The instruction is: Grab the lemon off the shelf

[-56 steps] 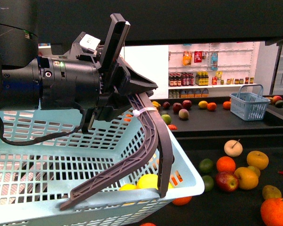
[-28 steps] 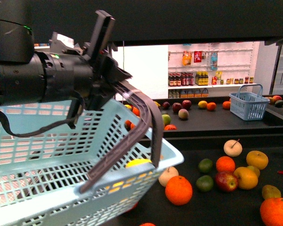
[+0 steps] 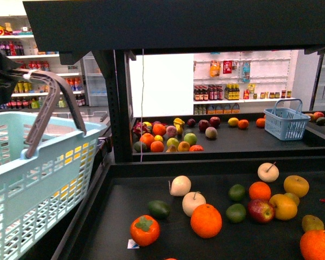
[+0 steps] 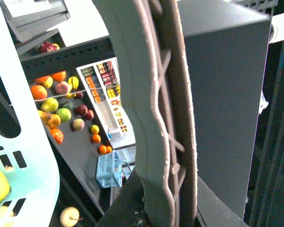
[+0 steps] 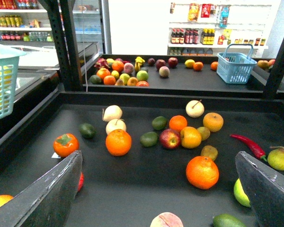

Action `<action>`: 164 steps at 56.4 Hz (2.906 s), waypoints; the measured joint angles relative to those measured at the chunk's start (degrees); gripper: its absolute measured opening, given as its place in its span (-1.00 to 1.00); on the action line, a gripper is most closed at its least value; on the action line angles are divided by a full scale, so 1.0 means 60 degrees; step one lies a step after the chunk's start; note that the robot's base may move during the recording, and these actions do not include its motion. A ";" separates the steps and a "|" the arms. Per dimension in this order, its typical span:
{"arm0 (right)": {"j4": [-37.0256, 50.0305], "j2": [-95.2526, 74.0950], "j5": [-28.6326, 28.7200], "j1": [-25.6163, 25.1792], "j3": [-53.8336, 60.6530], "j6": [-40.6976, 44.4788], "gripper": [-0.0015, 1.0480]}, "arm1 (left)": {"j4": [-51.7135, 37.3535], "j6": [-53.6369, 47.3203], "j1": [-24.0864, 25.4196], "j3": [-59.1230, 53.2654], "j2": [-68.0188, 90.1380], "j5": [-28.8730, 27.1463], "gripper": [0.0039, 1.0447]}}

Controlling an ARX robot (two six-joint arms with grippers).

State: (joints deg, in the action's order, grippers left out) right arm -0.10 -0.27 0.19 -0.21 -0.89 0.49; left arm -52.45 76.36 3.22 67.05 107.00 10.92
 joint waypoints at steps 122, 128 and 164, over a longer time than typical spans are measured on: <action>0.0000 0.0000 0.0000 0.0000 0.0000 -0.0004 0.86 | 0.7807 -0.5413 0.1865 -0.1789 -0.5176 -0.1690 0.85; 0.0000 0.0000 0.0000 0.0000 0.0000 -0.0004 0.86 | 0.9209 -0.7373 0.1031 -0.2834 -0.7082 -0.2364 0.85; 0.0000 0.0000 0.0000 0.0000 0.0000 -0.0007 0.86 | 0.9242 -1.2575 -0.0572 -0.9180 -1.6294 -0.1821 -0.94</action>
State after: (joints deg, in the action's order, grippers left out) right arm -0.10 -0.27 0.19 -0.21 -0.89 0.45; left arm 3.01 0.91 -0.21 11.97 9.23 -0.01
